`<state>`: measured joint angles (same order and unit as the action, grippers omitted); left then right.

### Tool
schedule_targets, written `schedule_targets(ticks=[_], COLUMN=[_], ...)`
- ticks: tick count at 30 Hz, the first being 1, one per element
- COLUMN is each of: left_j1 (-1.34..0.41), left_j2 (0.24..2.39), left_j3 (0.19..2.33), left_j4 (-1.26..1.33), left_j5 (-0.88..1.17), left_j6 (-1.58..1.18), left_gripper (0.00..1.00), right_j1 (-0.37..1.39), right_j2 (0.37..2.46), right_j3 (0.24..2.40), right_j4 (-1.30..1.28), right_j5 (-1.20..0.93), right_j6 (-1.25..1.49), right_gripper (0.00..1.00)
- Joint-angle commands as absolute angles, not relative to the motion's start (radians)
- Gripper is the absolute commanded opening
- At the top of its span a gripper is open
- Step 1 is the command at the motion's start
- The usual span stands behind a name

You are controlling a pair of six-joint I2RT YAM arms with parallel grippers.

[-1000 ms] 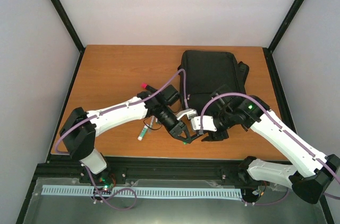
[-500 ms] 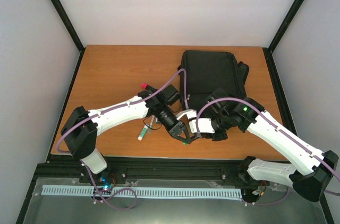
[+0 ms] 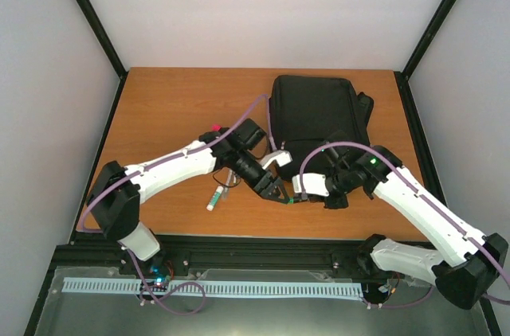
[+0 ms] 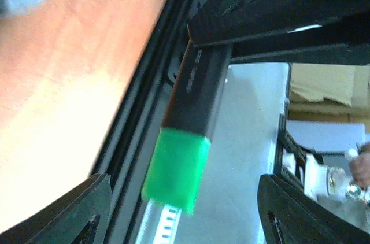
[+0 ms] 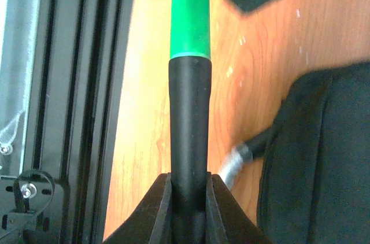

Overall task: Pack the student bag
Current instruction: Pick up the stationery from the center of the board, then place the stationery in the student bag.

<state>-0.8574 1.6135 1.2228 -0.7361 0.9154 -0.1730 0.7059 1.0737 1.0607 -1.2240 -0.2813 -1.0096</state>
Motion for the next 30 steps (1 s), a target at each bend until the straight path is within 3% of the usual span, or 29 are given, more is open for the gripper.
schedule_targets(ticks=[1,6,13,17,22,30], left_j1=[-0.798,-0.795,-0.793,-0.794,-0.794,-0.797], left_j2=[1.531,1.515,1.605,1.637,1.684,1.762], left_j3=[1.212,1.195,1.140,1.082,1.056,1.052], left_j4=[-0.574,-0.451,-0.305,-0.152,-0.062,0.055], left_j5=[0.826,0.563,0.228,0.219,0.251,0.317], left_j6=[-0.307,-0.433,-0.728,-0.849,-0.910,-0.967], left_gripper=[0.72,0.74,0.74,0.73,0.69,0.55], right_j1=[0.533,0.258,-0.058,-0.169,-0.185,-0.186], right_j2=[1.063,1.132,1.355,1.460,1.506,1.530], right_j3=[1.030,1.070,1.181,1.233,1.223,1.203], right_j4=[-1.284,-1.327,-1.300,-1.307,-1.257,-1.218], right_j5=[-0.349,-0.449,-0.557,-0.610,-0.565,-0.519], right_j6=[-1.085,-1.144,-0.982,-0.890,-0.743,-0.583], right_gripper=[0.03,0.03,0.03,0.03,0.03,0.03])
